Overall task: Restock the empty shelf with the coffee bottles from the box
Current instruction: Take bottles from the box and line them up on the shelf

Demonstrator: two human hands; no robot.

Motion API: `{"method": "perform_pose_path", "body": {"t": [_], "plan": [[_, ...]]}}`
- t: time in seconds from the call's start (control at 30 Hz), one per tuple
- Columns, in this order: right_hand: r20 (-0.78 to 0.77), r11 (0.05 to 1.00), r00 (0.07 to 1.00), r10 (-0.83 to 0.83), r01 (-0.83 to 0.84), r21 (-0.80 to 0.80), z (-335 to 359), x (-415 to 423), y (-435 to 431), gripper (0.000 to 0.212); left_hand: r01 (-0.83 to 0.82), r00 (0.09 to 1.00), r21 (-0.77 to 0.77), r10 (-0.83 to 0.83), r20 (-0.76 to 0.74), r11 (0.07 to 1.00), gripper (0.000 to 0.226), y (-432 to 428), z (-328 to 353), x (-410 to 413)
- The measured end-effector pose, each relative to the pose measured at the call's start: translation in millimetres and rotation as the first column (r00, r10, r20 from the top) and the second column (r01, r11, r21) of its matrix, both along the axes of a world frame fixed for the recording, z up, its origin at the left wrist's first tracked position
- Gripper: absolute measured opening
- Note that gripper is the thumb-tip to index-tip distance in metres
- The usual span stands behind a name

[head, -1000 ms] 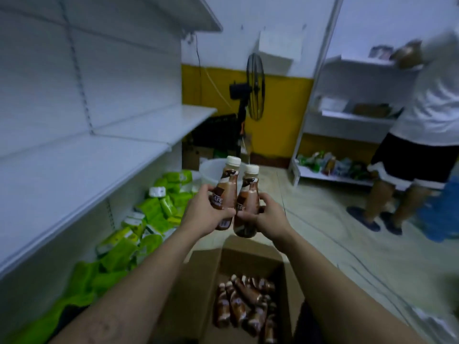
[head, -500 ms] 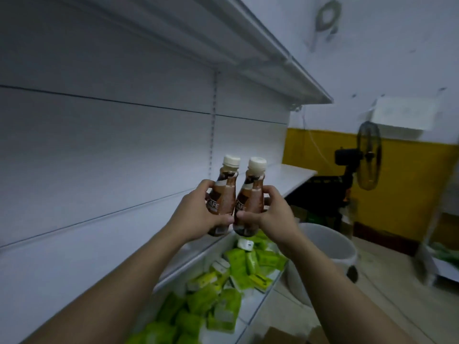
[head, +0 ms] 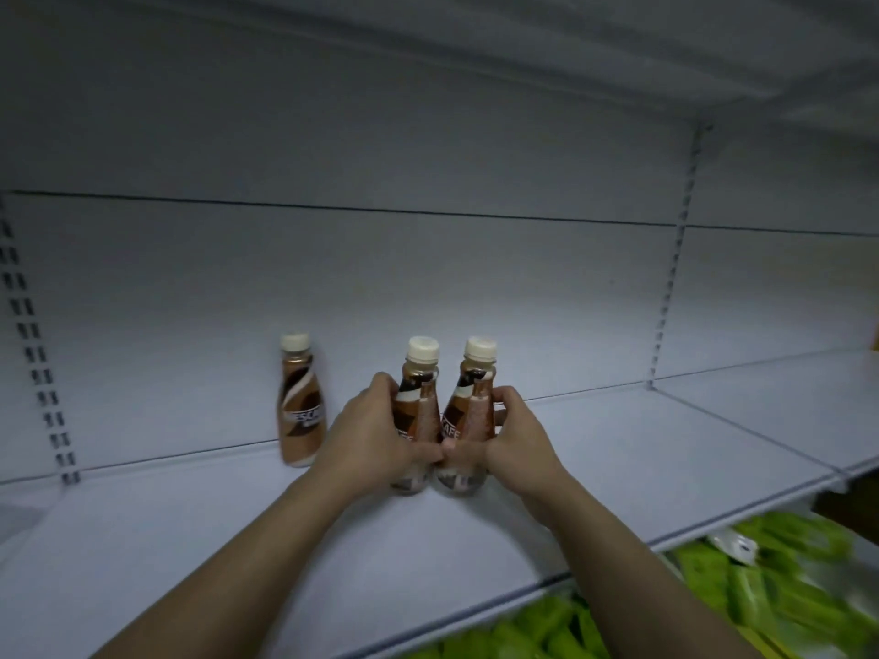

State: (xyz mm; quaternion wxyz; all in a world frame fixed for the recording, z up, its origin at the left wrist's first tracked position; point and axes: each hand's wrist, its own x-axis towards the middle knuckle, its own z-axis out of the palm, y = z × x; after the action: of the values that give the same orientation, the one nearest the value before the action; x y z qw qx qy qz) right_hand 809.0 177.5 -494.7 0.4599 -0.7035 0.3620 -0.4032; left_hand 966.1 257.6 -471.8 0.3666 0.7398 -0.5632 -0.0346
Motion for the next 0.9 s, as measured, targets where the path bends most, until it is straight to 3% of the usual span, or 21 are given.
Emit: {"method": "perform_pose_path", "body": {"t": [0.23, 0.37, 0.43, 0.53, 0.6, 0.77, 0.9], "plan": [[-0.074, 1.000, 0.997, 0.018, -0.017, 0.023, -11, 46, -25, 0.055, 0.001, 0.999, 0.127, 0.003, -0.033, 0.992, 0.062, -28, 4, 40], [-0.111, 0.997, 0.991, 0.071, -0.068, 0.032, -4, 63, -35, 0.053, -0.007, 0.985, -0.102, -0.010, -0.171, 0.995, 0.082, -34, 46, 61], [-0.120, 0.998, 0.991, 0.064, -0.061, 0.027, -5, 75, -38, 0.053, 0.008, 0.998, -0.083, -0.013, -0.058, 0.997, 0.077, -36, 64, 70], [-0.063, 1.000, 0.998, 0.018, -0.018, -0.008, -17, 92, -36, 0.049, 0.010, 0.992, 0.017, -0.012, 0.124, 1.000, 0.040, -40, 70, 76], [-0.008, 0.998, 1.000, -0.019, 0.019, -0.053, -25, 98, -32, 0.048, -0.014, 0.975, 0.008, 0.012, 0.223, 1.000, 0.028, -47, 66, 81], [-0.180, 0.961, 0.974, -0.138, 0.088, -0.261, -34, 94, -38, 0.069, -0.106, 0.894, -0.049, 0.116, 0.433, 0.993, 0.032, -53, 67, 105], [-0.230, 0.974, 0.971, -0.066, 0.013, -0.225, -37, 87, -41, 0.077, -0.105, 0.868, -0.057, 0.119, 0.481, 0.993, 0.037, -52, 69, 108]]}}
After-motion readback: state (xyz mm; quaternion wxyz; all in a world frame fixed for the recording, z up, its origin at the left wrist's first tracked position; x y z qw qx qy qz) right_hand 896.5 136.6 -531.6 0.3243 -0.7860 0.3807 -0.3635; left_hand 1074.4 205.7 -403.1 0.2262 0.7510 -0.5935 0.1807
